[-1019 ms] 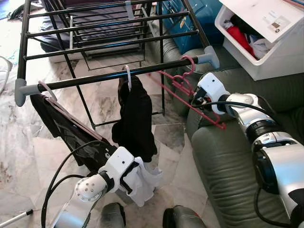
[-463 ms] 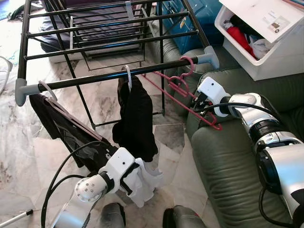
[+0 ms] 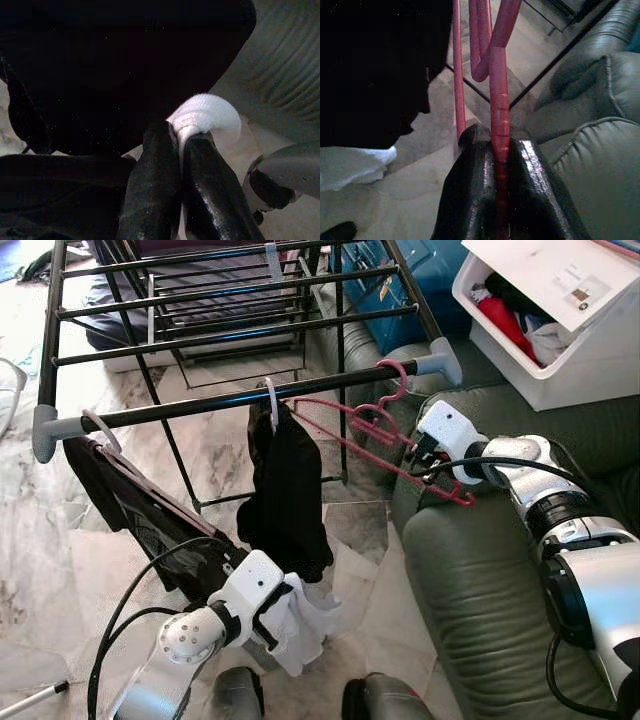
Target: Hang hanger
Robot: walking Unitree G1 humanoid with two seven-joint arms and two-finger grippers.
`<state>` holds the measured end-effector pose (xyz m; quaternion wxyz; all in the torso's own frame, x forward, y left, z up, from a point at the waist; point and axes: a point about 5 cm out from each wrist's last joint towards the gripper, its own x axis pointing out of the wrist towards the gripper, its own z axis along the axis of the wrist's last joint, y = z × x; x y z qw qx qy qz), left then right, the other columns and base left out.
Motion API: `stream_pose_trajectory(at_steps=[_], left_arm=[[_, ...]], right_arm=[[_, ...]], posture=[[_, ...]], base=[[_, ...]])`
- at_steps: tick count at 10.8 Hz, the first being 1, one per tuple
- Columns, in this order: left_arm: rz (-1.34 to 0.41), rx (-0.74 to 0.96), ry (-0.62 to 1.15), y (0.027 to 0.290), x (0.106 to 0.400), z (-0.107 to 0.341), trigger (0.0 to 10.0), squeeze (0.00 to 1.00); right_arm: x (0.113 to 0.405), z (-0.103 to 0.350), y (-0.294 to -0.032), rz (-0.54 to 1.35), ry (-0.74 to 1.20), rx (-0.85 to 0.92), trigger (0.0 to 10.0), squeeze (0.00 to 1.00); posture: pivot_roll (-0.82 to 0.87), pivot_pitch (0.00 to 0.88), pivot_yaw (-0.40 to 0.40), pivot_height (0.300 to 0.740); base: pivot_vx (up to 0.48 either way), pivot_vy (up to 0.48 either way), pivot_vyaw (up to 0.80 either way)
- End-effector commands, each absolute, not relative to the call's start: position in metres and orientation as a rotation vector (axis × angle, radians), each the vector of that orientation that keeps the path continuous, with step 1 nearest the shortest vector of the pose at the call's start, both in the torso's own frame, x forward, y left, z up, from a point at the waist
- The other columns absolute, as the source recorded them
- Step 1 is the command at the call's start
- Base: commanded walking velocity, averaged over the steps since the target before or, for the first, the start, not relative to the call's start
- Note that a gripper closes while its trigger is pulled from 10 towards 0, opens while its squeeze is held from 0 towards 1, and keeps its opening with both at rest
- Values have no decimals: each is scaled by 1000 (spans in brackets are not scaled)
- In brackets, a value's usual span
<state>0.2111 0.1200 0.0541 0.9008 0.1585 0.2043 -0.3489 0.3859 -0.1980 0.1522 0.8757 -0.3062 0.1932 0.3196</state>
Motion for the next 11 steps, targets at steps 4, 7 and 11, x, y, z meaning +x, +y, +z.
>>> stream_pose_trajectory(at_steps=[4,7,11], left_arm=[[-717,344,406,113,218,52,10000,0],[-688,346,373,111,234,52,10000,0],[-670,353,324,110,253,56,10000,0]], right_arm=[[392,153,-205,435,360,-565,0,0],[383,137,-191,275,142,-202,0,0],[352,118,-160,263,5,-152,0,0]], posture=[[59,84,-69,740],[14,38,-68,740],[-23,7,-37,740]], base=[[0,0,0],[0,0,0],[0,0,0]])
